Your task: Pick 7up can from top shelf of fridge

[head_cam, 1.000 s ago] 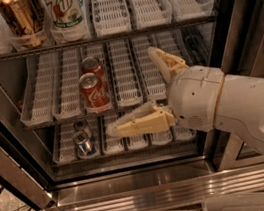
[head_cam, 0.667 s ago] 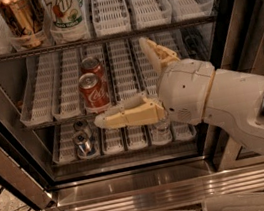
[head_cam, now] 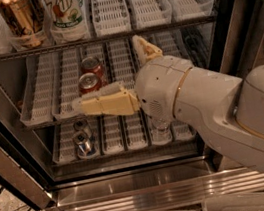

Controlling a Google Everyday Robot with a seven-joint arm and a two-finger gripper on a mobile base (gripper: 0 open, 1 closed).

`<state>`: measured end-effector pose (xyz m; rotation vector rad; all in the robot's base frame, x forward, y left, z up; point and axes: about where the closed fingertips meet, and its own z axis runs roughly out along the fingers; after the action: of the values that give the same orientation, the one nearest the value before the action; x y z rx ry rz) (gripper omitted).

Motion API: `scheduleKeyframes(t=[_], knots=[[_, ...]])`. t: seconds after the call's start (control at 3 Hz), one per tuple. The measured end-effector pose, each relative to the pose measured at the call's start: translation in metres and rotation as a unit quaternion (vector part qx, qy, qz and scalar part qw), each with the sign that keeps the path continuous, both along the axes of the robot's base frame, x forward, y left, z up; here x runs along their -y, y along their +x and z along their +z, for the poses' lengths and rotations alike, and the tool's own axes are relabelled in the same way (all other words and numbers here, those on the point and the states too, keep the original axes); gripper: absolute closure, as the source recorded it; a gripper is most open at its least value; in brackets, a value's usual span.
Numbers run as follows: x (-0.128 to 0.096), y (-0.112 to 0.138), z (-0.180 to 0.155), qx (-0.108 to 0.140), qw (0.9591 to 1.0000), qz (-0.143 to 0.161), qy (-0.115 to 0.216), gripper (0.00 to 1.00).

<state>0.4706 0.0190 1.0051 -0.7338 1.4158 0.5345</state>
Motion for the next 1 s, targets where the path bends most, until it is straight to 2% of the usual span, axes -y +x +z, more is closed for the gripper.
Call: scheduleKeyframes(t=[0.33, 0.67, 1.0], knots=[[0.004, 0.005, -0.002, -0.004, 0.9999, -0.015, -0.005, 0.0], [0.004, 0.002, 0.004, 0.011, 0.9999, -0.011, -0.003, 0.0], [-0.002, 0.009, 0.013, 0.038, 0.9992, 0.008, 0.012, 0.0]])
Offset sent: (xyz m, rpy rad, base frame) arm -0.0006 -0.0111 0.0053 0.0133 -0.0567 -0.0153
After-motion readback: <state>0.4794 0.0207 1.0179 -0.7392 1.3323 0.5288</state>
